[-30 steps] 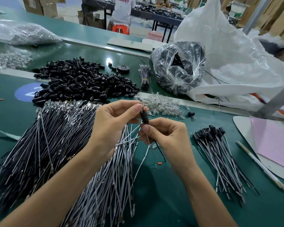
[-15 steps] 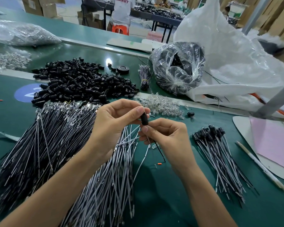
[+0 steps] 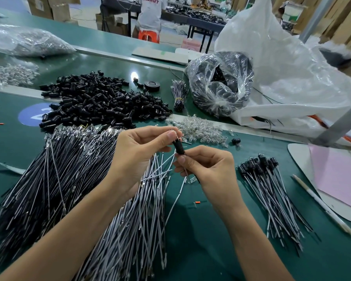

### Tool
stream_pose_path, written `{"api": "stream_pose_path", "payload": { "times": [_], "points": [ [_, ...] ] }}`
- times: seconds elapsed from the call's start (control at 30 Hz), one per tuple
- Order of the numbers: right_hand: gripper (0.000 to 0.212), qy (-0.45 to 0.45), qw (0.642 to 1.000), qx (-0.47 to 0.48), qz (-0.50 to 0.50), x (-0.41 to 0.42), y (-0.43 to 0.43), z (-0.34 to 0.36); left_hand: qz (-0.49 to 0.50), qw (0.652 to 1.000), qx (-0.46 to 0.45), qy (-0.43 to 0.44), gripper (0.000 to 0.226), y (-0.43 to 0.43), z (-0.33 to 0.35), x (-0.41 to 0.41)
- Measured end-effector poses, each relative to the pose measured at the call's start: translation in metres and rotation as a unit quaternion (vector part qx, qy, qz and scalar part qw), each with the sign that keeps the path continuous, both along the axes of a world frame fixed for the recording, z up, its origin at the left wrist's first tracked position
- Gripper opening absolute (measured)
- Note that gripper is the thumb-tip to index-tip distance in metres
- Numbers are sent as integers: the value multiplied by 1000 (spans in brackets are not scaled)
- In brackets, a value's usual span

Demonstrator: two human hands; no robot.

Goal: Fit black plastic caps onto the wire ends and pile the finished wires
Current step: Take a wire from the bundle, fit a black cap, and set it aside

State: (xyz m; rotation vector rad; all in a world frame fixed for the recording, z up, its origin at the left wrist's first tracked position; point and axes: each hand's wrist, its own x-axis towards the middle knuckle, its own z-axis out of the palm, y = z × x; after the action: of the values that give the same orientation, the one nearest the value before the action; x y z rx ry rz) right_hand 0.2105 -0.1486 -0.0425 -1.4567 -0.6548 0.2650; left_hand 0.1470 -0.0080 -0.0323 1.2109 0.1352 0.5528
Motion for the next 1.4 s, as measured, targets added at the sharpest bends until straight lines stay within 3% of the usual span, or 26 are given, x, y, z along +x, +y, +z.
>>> {"api": "stream_pose_path", "payload": {
  "times": [0.33, 0.8, 1.1, 1.3, 1.4],
  "points": [
    [21, -29, 999, -14, -14, 0, 1, -2, -19, 999, -24, 8, 26, 1, -2, 0],
    [11, -7, 1000, 13, -11, -3, 4, -3, -14, 1000, -9, -25, 21, -1, -1, -1],
    [16, -29, 998, 59, 13, -9, 6, -5, -15, 998, 22, -60, 2, -2, -4, -1],
    [22, -34, 997, 69, 10, -7, 8, -7, -47, 994, 22, -92, 4, -3, -5, -3],
    [12, -41, 996, 74, -2, -5, 6, -8, -55, 991, 76, -91, 14, -6, -6, -3]
  ]
}}
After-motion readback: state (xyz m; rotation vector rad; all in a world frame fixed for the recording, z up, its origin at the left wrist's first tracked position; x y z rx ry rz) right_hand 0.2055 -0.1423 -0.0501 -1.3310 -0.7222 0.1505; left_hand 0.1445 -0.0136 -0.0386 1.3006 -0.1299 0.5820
